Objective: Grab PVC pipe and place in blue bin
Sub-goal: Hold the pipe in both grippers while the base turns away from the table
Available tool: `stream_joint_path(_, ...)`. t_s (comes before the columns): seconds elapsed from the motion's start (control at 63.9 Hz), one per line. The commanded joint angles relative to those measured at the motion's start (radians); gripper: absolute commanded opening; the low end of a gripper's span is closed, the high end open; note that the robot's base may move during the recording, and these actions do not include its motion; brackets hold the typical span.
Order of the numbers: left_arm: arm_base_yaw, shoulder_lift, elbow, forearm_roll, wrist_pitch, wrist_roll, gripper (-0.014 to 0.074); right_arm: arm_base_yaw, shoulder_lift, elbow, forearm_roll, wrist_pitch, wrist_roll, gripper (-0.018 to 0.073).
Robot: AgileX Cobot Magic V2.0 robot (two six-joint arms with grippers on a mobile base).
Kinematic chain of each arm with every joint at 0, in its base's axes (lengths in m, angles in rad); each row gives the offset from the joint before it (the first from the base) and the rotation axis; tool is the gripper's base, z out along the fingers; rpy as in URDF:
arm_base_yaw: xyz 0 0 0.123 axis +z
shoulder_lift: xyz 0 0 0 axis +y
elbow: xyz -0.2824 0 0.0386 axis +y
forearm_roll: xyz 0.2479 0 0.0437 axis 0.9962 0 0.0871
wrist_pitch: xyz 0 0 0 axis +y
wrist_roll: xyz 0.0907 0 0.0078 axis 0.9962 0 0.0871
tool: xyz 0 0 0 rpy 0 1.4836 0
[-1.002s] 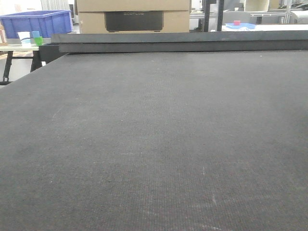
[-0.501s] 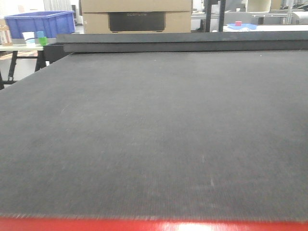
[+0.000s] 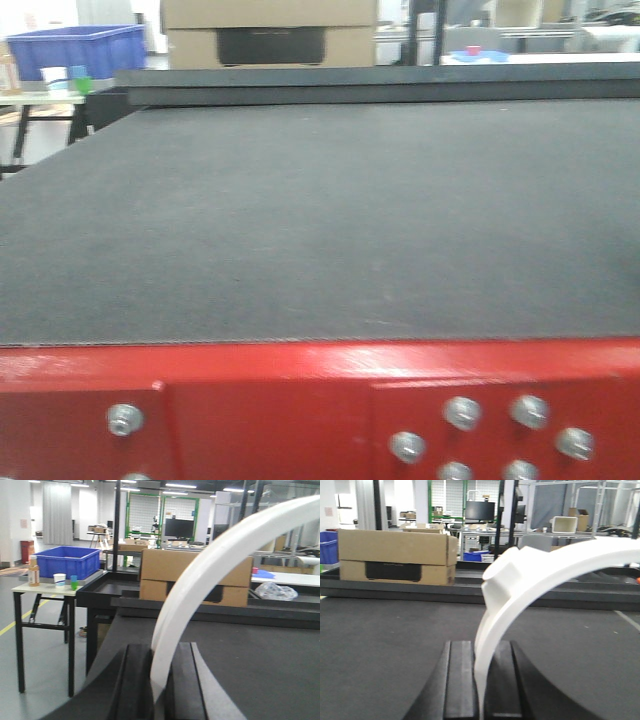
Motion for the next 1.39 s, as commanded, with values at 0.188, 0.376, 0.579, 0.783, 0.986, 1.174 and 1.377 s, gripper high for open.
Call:
stream_joint_path(0.188, -0.008, -0.009, -0.005, 0.001, -0.029, -0.01, -0.0111, 0.002, -0.006, -0.001, -0.003, -0.033, -0.005, -0.0169)
stream_joint_path(0.376, -0.008, -0.009, -0.005, 0.001, -0.029, -0.01, -0.0111, 0.002, -0.006, -0.001, -0.003, -0.033, -0.005, -0.0169)
stream_joint_path(0.579, -0.008, -0.009, -0.005, 0.001, -0.029, -0.01, -0.0111, 0.002, -0.006, -0.001, -0.003, -0.033, -0.005, -0.0169)
stream_joint_path(0.783, -0.008, -0.009, -0.005, 0.001, -0.029, -0.01, -0.0111, 0.002, -0.006, -0.001, -0.003, -0.033, -0.005, -0.0169)
stream_joint_path(0.986, -0.008, -0.009, -0.005, 0.001, -0.029, -0.01, -0.0111, 0.002, -0.006, -0.001, -0.003, -0.033, -0.005, -0.0169)
stream_joint_path(1.174, -0.008, -0.009, -0.005, 0.001, -0.029, -0.01, -0.0111, 0.002, -0.006, -0.001, -0.003, -0.033, -0.005, -0.0169)
stream_joint_path(1.377, -0.008, -0.009, -0.005, 0.001, -0.029, -0.01, -0.0111, 0.002, -0.006, -0.001, -0.003, -0.033, -0.005, -0.0169)
